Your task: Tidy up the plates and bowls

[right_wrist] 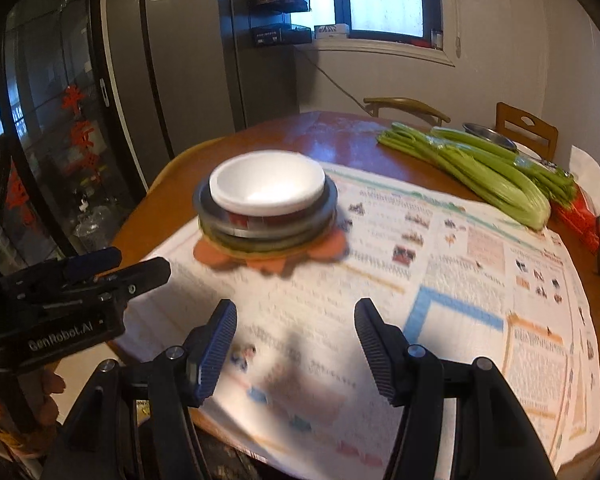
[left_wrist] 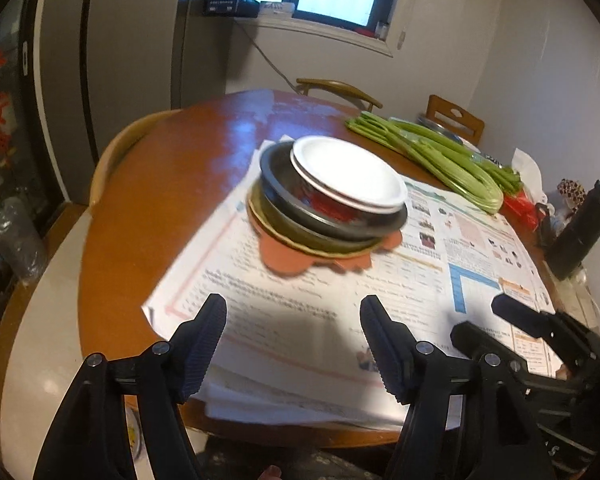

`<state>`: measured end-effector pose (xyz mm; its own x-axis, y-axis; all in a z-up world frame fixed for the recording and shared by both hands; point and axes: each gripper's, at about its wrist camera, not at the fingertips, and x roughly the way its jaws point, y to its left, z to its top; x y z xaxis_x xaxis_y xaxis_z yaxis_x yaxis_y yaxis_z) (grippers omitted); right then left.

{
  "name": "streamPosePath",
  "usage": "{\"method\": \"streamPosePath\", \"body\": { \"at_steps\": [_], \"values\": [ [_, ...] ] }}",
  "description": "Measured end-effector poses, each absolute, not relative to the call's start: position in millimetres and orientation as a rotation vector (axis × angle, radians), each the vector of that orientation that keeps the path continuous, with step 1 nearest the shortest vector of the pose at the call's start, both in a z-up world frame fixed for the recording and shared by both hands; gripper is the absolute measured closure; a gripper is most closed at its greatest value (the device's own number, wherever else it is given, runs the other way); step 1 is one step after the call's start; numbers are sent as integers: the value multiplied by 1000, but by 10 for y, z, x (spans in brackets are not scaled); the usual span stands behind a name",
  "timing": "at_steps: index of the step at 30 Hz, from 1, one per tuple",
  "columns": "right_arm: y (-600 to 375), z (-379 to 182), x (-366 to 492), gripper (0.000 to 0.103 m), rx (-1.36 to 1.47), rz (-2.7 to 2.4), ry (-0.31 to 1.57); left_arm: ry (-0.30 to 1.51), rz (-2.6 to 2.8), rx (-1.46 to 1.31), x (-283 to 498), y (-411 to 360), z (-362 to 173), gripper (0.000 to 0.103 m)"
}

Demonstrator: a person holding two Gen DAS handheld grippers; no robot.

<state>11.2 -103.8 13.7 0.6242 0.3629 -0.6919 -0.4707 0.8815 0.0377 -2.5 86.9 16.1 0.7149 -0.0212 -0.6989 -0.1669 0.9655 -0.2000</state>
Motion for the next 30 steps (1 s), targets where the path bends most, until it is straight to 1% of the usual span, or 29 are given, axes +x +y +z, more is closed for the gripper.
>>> {"method": "streamPosePath", "body": {
  "at_steps": [11, 30],
  "values": [
    [-1285, 10, -54, 42, -92, 433, 775, 853, 53, -177, -5, 564, -68, 32],
    [-1228, 73, -199, 42, -101, 447, 749, 854, 35, -161, -68, 560, -73, 32]
  ]
}}
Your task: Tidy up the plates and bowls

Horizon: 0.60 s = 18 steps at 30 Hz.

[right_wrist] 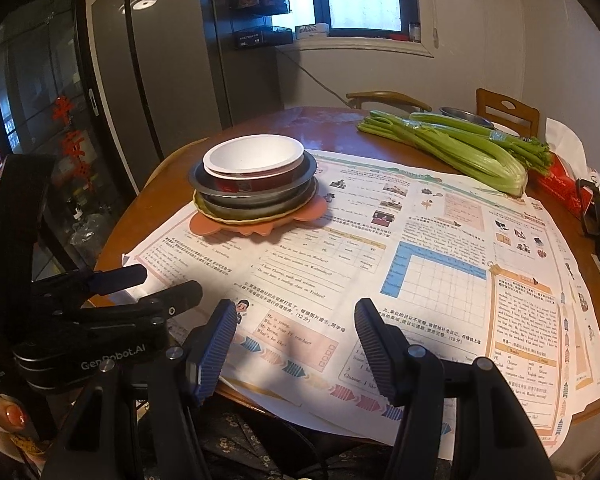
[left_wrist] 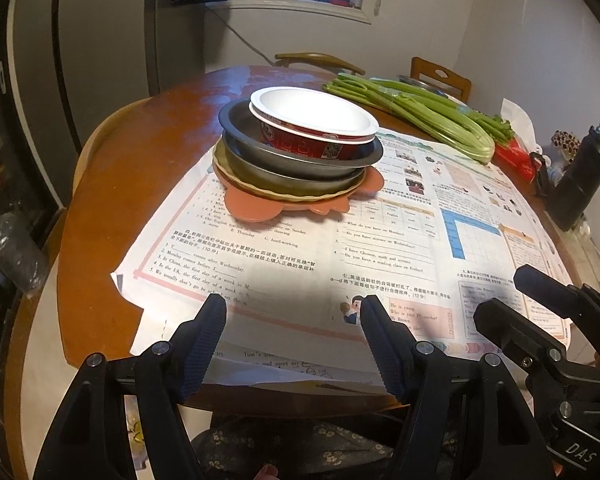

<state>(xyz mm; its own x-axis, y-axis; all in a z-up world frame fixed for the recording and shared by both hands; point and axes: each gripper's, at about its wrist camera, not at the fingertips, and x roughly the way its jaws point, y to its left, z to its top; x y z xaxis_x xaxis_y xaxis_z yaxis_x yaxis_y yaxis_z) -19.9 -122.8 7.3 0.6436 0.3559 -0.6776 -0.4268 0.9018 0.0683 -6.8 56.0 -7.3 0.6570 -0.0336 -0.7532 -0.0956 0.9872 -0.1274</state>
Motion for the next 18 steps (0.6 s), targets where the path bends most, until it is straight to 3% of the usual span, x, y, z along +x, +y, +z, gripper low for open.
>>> {"method": "streamPosePath", "body": {
  "at_steps": [18],
  "values": [
    [-1208, 62, -215, 42, -106, 441, 769, 842, 31, -149, -102, 566, -32, 32]
  ]
}}
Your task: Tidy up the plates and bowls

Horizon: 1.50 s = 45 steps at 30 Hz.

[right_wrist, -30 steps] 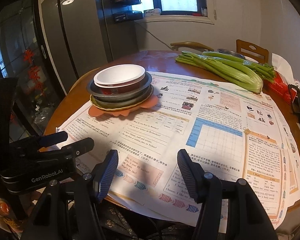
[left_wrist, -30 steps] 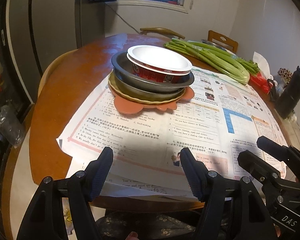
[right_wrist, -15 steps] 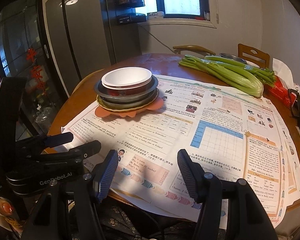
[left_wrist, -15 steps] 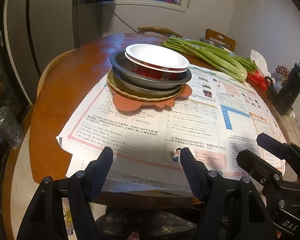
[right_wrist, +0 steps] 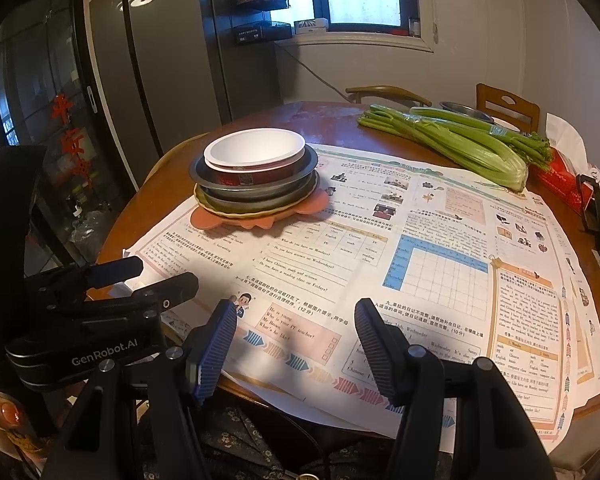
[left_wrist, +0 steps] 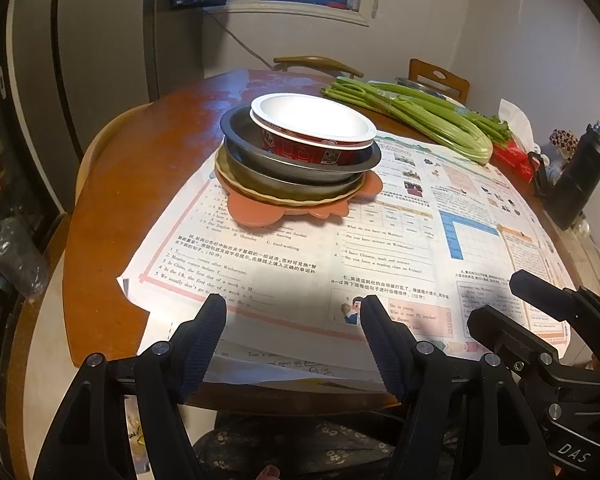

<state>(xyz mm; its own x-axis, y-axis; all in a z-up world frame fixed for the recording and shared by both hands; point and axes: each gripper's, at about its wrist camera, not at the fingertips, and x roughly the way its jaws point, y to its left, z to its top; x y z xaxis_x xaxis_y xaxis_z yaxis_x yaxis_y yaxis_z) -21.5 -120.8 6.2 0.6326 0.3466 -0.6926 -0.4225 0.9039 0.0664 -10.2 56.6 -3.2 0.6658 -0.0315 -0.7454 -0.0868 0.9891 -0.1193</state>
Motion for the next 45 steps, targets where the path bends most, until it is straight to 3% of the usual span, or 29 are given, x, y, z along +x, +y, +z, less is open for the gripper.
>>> {"method": "streamPosePath", "body": {
  "at_steps": [45],
  "values": [
    [-1233, 85, -245, 42, -113, 423, 759, 840, 8, -153, -136, 566, -19, 32]
  ]
}}
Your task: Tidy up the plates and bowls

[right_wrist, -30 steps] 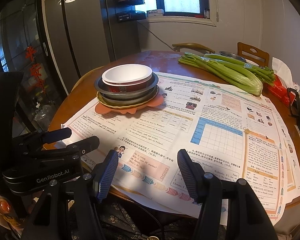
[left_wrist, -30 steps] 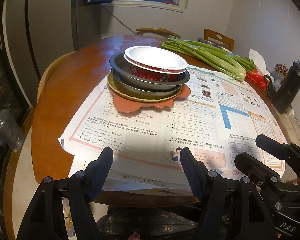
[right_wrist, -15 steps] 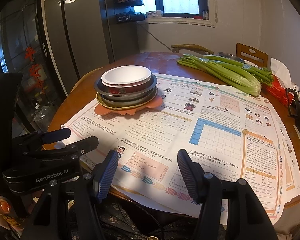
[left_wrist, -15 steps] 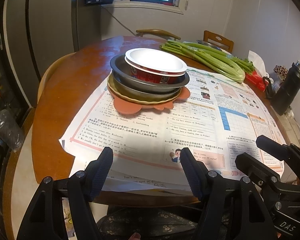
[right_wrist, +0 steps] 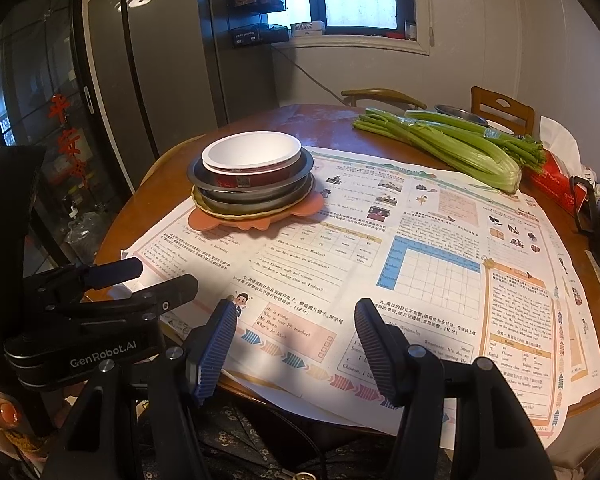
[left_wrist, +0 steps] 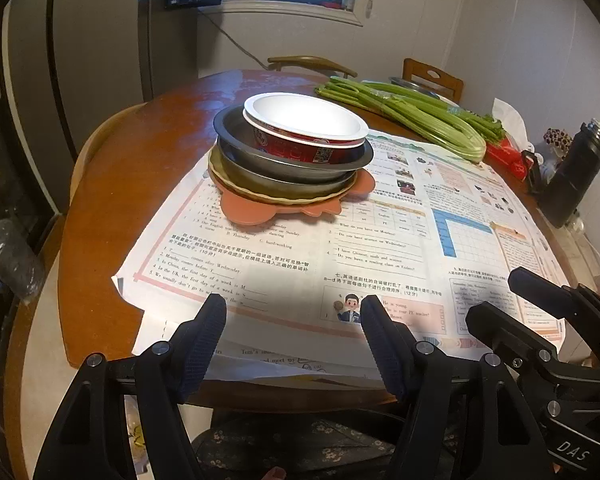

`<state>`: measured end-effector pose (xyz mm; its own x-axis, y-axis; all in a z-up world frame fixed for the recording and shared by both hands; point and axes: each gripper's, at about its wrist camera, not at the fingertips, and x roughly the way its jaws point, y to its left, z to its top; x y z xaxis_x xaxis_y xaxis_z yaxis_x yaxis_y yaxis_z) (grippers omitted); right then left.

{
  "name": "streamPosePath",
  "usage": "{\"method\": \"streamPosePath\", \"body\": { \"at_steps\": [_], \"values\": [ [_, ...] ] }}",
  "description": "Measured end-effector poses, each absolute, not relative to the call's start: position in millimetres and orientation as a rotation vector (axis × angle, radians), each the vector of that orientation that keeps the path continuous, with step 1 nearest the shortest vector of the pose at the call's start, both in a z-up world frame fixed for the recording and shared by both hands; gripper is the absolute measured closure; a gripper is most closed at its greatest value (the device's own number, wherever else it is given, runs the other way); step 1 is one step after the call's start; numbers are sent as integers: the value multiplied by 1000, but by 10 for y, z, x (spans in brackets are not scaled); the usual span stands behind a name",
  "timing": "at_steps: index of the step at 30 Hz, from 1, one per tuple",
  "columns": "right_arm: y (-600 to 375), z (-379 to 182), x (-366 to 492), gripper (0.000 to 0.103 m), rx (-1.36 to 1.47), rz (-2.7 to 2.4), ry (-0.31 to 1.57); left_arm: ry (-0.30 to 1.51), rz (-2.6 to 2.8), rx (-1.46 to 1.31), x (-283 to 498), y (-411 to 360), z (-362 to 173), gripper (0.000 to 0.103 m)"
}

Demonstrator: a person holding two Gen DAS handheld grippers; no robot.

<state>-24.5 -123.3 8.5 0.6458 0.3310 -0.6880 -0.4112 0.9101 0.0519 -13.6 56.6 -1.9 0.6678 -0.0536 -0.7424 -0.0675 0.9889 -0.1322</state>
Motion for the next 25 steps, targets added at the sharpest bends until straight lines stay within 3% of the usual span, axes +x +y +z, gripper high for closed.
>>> {"method": "streamPosePath", "body": {
  "at_steps": [25],
  "values": [
    [-1278, -34, -84, 42, -82, 415, 808, 810, 103, -213, 120, 943, 50, 32]
  ]
}}
